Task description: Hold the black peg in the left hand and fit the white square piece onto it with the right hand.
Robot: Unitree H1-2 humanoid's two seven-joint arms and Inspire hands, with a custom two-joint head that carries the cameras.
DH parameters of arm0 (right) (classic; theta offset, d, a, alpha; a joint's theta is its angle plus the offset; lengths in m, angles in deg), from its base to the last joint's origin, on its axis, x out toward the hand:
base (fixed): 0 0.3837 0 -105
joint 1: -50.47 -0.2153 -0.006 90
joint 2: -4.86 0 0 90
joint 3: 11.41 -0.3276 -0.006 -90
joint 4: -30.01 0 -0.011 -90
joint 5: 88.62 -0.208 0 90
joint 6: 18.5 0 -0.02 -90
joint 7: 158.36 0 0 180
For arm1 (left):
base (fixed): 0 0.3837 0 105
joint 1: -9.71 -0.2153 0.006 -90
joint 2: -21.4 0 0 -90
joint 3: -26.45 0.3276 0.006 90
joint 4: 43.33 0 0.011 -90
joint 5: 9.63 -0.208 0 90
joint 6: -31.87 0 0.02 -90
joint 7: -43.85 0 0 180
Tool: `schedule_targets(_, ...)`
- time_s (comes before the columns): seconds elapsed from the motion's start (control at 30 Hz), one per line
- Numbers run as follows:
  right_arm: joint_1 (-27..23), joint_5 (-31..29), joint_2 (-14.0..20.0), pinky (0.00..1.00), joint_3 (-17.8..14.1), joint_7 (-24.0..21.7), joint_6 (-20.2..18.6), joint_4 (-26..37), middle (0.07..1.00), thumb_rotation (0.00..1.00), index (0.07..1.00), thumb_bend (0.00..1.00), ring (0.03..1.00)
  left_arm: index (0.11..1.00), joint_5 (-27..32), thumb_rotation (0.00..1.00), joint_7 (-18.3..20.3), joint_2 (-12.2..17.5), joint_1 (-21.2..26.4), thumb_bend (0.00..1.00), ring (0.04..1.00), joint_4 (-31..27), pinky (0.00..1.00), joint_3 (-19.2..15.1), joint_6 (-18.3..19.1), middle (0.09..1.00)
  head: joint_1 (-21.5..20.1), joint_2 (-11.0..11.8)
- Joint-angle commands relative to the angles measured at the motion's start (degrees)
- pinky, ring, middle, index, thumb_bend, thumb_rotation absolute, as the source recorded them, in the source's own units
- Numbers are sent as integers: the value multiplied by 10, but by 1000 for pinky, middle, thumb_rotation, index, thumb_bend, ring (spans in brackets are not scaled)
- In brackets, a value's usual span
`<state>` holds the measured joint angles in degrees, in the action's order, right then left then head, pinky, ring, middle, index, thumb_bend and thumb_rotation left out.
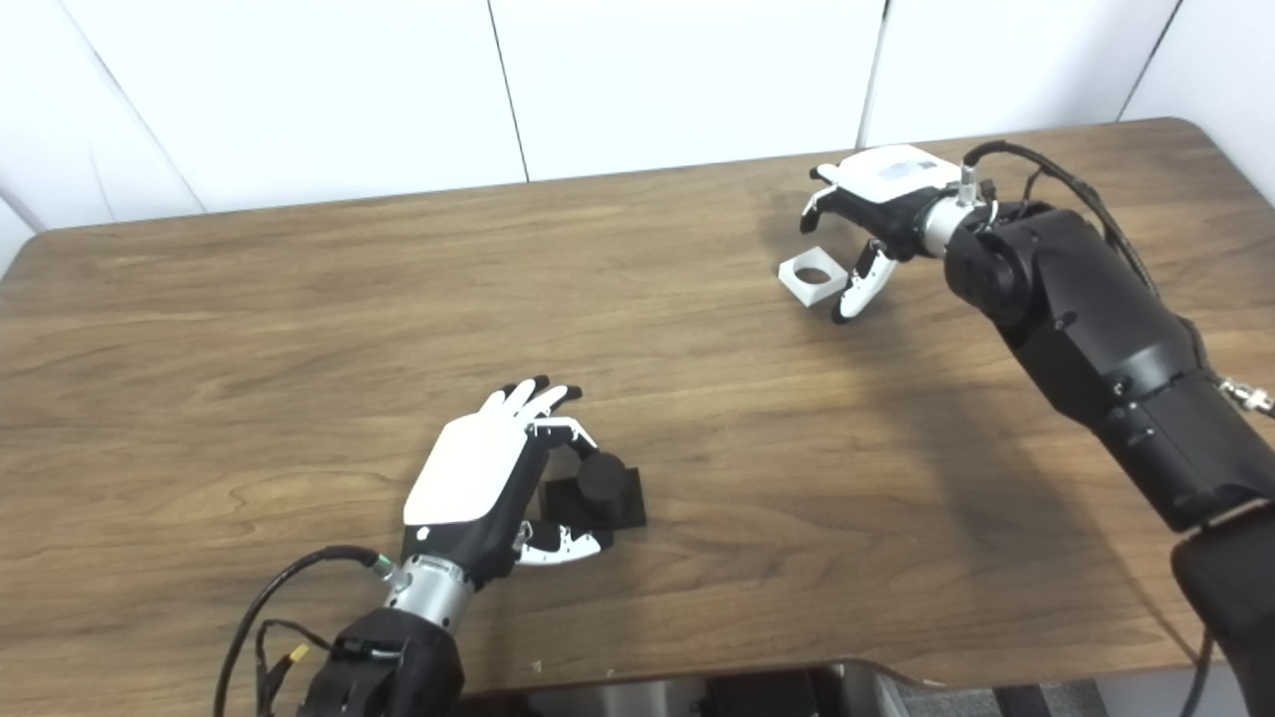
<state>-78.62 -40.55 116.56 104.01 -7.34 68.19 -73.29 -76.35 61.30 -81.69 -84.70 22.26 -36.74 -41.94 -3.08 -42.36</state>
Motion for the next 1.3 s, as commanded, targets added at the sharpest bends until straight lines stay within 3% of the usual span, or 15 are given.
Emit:
schedule_targets(0.0, -39, 9, 5, 1000, -1, 8, 19, 1, 1000, 221, 771, 814, 1000, 492, -8, 74, 2, -5, -5, 514, 972, 8, 967, 5, -4, 908, 1, 0)
schedule_targets(1.27, -76, 32, -25, 1000, 22, 9, 62, -81, 1000, 195, 763, 778, 1000, 491, -15, 74, -9, -6, -13, 513, 970, 8, 997, 14, -8, 902, 5, -1)
